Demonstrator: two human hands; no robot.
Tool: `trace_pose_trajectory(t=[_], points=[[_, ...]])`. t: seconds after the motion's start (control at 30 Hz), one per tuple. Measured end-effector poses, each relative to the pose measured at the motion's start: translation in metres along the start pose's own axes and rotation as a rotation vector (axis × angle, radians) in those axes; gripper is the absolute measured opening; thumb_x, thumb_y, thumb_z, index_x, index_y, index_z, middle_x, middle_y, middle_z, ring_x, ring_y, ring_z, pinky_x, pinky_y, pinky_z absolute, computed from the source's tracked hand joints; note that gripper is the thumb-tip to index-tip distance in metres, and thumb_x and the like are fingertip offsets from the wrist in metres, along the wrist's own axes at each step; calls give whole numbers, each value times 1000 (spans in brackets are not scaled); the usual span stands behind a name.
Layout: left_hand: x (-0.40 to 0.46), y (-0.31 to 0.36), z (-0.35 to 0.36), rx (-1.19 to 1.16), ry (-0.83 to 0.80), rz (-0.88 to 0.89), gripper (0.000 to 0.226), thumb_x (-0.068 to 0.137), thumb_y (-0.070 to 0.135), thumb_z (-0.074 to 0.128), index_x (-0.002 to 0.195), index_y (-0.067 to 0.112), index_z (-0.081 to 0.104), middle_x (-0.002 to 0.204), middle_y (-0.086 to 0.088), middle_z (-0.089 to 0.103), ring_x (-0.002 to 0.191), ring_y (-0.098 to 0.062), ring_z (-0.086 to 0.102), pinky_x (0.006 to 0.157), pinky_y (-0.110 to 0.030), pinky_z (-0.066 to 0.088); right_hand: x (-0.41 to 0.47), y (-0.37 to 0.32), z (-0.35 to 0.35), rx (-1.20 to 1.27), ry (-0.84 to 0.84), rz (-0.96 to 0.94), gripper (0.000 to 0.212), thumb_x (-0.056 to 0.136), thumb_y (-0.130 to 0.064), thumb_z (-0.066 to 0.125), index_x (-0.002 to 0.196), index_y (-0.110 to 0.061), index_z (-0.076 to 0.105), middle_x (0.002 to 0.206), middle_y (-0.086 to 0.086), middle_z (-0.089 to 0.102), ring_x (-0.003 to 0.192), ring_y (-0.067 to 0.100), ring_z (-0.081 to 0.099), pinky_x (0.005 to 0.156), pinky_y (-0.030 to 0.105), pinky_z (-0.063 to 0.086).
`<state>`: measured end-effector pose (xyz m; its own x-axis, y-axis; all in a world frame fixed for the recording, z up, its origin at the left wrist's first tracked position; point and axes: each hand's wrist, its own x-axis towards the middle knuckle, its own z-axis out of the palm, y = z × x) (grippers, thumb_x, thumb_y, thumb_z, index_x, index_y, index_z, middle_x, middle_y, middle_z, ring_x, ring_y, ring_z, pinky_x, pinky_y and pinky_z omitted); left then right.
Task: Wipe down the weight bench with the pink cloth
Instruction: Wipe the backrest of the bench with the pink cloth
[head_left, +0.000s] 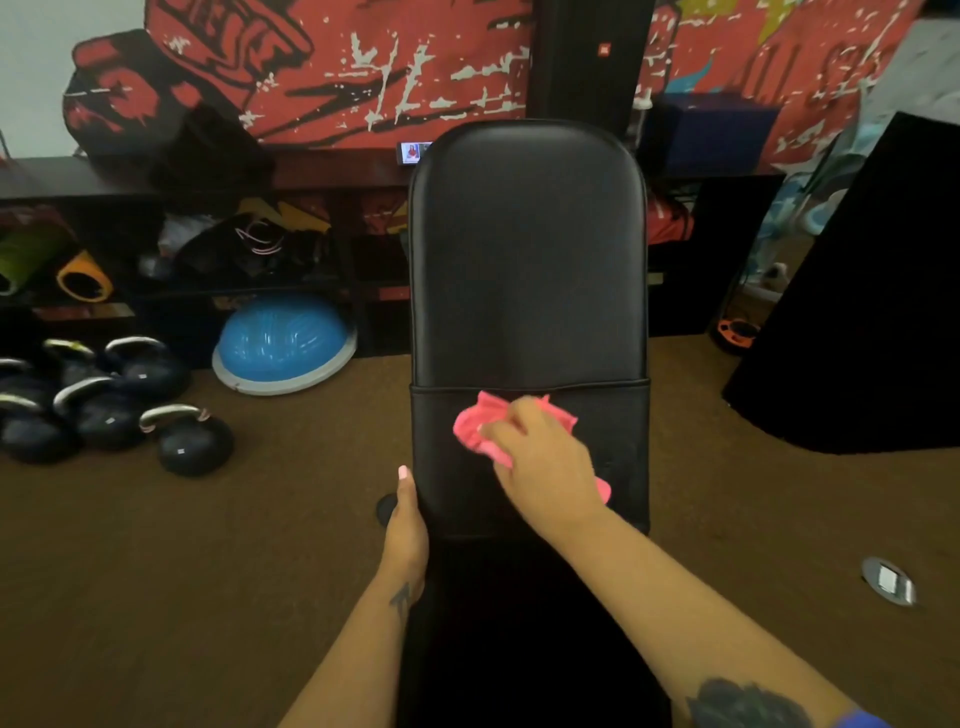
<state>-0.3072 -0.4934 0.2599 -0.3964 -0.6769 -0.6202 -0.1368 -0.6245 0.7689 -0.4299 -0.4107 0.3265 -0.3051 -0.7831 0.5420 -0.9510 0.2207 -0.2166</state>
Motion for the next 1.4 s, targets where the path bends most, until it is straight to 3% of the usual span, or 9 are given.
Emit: trace_pose_trajectory(t=[0.1, 0.2, 0.37, 0.6, 0.77, 0.9, 1.1, 1.3, 1.4], points=[[-2, -1, 1, -15, -3, 9, 74, 93, 65, 23, 137, 11, 48, 134, -15, 54, 123, -30, 51, 109, -44, 35, -32, 11, 1, -57, -119, -135, 20, 58, -20, 79, 75, -21, 69, 84, 2, 60, 67, 19, 61, 35, 24, 40], [0, 0, 1, 27, 64, -38, 81, 89, 70, 26, 137, 9, 47, 137, -15, 52, 124, -31, 49, 110, -43, 34, -40, 39, -13, -25, -103, 8, 12, 73, -24, 57, 80, -22, 67, 87, 2, 55, 67, 22, 60, 40, 30, 47], [1, 2, 2, 16, 98, -55, 77, 90, 69, 25, 135, 10, 48, 134, -16, 53, 122, -32, 51, 109, -45, 34, 0, 45, -22, 3, 75, 191, 12, 76, -10, 66, 86, -17, 68, 87, 4, 54, 65, 21, 55, 45, 34, 49], [-2, 1, 5, 12, 99, -6, 71, 94, 63, 26, 130, 8, 53, 130, -15, 57, 119, -30, 53, 101, -39, 38, -49, 32, -7, -4, -138, -33, 25, 63, -20, 79, 86, -23, 70, 87, 2, 58, 67, 20, 62, 35, 29, 45], [-1, 2, 4, 21, 121, -22, 72, 94, 64, 25, 129, 8, 53, 128, -13, 57, 119, -30, 52, 103, -39, 36, -33, 68, -32, -13, 6, 170, 18, 71, -11, 73, 87, -17, 68, 87, 6, 54, 62, 24, 56, 44, 29, 46], [3, 2, 4, 19, 148, -1, 63, 92, 66, 25, 106, 16, 59, 121, -11, 60, 102, -25, 57, 103, -42, 39, -3, 52, -25, -11, 97, 205, 11, 74, -9, 71, 84, -12, 69, 87, 7, 56, 64, 23, 56, 46, 26, 42], [-3, 3, 6, 41, 120, -15, 70, 93, 65, 25, 129, 12, 53, 126, -11, 58, 116, -28, 54, 105, -40, 37, -50, 55, -23, 8, -135, 47, 19, 72, -17, 70, 91, -20, 67, 91, 4, 55, 68, 22, 60, 40, 35, 51], [-3, 2, 6, 45, 133, 13, 72, 90, 68, 26, 129, 15, 53, 129, -9, 57, 118, -29, 53, 109, -44, 35, -17, 76, -36, -43, 47, 244, 11, 74, -8, 69, 84, -12, 67, 87, 8, 52, 62, 24, 53, 46, 29, 44], [-2, 1, 5, 48, 140, 27, 70, 91, 68, 25, 129, 16, 53, 128, -10, 58, 117, -29, 54, 108, -46, 36, -20, 68, -30, -22, 28, 193, 11, 75, -9, 70, 85, -13, 68, 88, 8, 54, 65, 23, 55, 46, 30, 47]])
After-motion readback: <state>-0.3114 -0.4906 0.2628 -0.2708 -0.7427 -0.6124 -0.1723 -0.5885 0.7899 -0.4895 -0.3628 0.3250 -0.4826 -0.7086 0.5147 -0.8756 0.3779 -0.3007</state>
